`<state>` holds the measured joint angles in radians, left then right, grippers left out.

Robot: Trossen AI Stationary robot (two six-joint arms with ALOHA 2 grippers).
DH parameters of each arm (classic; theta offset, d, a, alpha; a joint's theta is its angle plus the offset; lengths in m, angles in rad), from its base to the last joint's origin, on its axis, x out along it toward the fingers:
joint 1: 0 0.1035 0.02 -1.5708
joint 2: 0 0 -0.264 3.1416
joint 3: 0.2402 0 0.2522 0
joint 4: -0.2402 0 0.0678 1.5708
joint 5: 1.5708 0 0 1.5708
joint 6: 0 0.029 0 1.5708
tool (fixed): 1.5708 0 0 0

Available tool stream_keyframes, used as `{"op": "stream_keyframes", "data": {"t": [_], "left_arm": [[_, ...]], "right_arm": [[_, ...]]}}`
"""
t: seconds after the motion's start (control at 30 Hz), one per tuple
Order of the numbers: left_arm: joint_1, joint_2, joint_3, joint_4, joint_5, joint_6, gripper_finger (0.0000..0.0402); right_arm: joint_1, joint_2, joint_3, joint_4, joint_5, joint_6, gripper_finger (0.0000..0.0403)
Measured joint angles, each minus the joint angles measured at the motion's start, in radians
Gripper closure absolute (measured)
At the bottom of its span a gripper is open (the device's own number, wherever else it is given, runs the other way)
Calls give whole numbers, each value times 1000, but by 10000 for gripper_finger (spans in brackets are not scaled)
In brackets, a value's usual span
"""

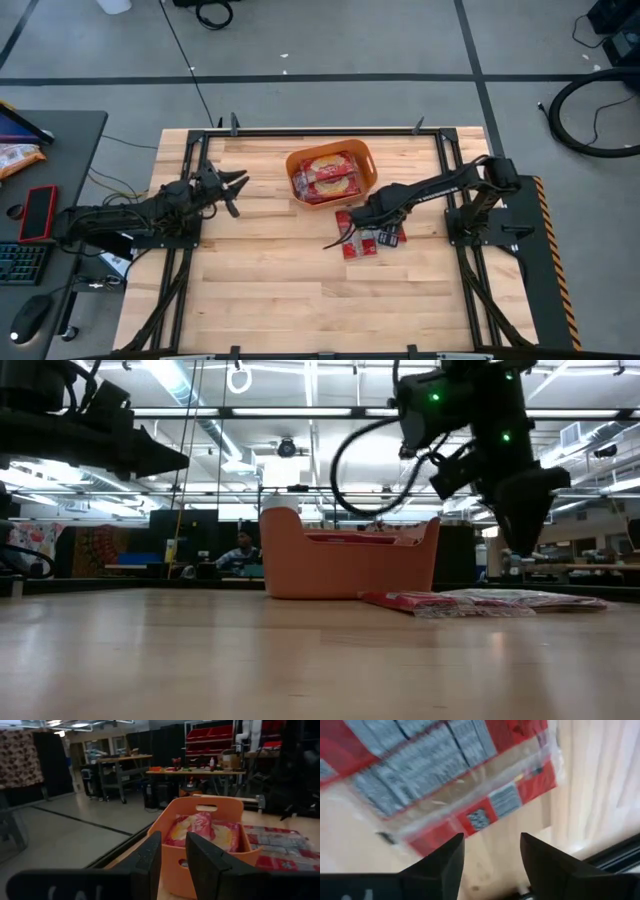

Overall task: Sort popcorn bags into baskets
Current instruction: Put the red popcorn bag into the orange bin

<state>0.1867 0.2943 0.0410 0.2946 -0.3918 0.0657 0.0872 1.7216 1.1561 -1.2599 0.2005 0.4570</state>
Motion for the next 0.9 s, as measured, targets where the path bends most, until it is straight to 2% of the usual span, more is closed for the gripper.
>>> {"op": "stream_keyframes", "data": {"t": [0.17, 0.37, 0.53, 0.9], "left_arm": [[0, 0, 0, -1, -14, -21, 308], [0, 0, 0, 0, -15, -28, 308], [0, 0, 0, 0, -15, -29, 308], [0, 0, 0, -1, -15, -55, 308]], "right_arm": [[6, -52, -120, 100, 88, -30, 201], [7, -128, -244, 154, 91, 4, 198], [7, -174, -303, 169, 43, 47, 183], [-12, -267, -420, 333, -67, 67, 166]]}}
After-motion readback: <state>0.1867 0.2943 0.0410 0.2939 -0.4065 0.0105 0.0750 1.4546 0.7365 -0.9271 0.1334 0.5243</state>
